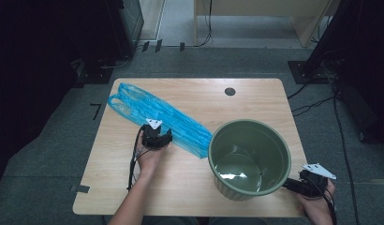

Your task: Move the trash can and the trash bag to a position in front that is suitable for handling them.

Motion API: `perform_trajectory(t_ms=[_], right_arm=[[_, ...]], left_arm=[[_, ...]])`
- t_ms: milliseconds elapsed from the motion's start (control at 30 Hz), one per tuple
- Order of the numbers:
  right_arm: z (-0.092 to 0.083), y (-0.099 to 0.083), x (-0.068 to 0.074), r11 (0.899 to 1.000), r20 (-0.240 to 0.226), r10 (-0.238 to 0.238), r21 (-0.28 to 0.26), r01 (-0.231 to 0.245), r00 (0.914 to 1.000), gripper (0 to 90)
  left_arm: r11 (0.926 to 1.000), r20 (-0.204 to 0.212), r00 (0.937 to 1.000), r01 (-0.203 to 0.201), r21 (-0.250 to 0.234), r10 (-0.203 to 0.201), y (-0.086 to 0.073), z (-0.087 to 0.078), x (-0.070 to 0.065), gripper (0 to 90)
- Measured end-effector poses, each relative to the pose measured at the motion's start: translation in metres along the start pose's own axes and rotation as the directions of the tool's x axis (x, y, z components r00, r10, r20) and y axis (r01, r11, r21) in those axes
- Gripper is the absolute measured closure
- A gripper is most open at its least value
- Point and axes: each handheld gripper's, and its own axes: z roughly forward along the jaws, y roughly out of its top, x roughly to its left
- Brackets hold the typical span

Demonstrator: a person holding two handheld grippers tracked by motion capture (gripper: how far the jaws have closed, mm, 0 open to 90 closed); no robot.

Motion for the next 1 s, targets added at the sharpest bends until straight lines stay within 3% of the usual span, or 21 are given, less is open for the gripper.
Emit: perform_trajectory(t_ms=[67, 133, 333, 433, 533, 767, 833, 967, 1000], right_arm=[[0.0, 0.0, 0.0, 1.0, 0.0, 0.001, 0.0, -0.001, 1.0, 2.5], [0.0, 0.0, 0.0, 1.0, -0.001, 0.0, 0.0, 0.0, 1.0, 2.5], [0.0, 0.0, 0.0, 1.0, -0.003, 0.0, 0.0, 0.0, 1.0, 2.5], [0.0, 0.0, 0.0, 1.0, -0.004, -0.002, 0.001, 0.002, 1.0, 2.5], [0.0, 0.0, 0.0, 1.0, -0.005, -0.004, 0.0, 0.004, 1.0, 2.7], [0.0, 0.0, 0.0, 1.0, -0.007, -0.005, 0.0, 0.005, 1.0, 2.7], [0.0, 0.0, 0.0, 1.0, -0.009, -0.007, 0.0, 0.007, 0.9999, 2.7], [0.0, 0.0, 0.001, 1.0, -0.009, -0.008, 0.0, 0.008, 0.9999, 2.8], [0.0, 0.0, 0.001, 1.0, -0.009, -0.008, 0.0, 0.008, 0.9999, 2.8]], left_arm=[[0.9991, -0.002, 1.0, -0.009, 0.041, 0.009, -0.004, 0.008, -0.002, 48.1], [0.9994, 0.001, 0.9999, -0.017, 0.03, 0.017, -0.005, 0.008, -0.003, 51.7], [0.9987, 0.037, 0.9987, -0.037, 0.035, 0.036, -0.005, 0.005, 0.005, 79.8], [0.9979, 0.047, 0.9975, -0.055, 0.035, 0.053, -0.006, 0.004, 0.008, 89.7], [0.9948, 0.077, 0.9936, -0.087, 0.053, 0.083, -0.01, -0.004, 0.016, 90.0], [0.9929, 0.113, 0.987, -0.117, 0.023, 0.114, -0.032, -0.026, 0.041, 90.0], [0.9887, 0.13, 0.9806, -0.149, 0.012, 0.146, -0.044, -0.041, 0.055, 90.0], [0.9891, 0.135, 0.9806, -0.146, 0.021, 0.142, -0.057, -0.059, 0.077, 90.0], [0.9891, 0.135, 0.9806, -0.146, 0.021, 0.142, -0.057, -0.059, 0.077, 90.0]])
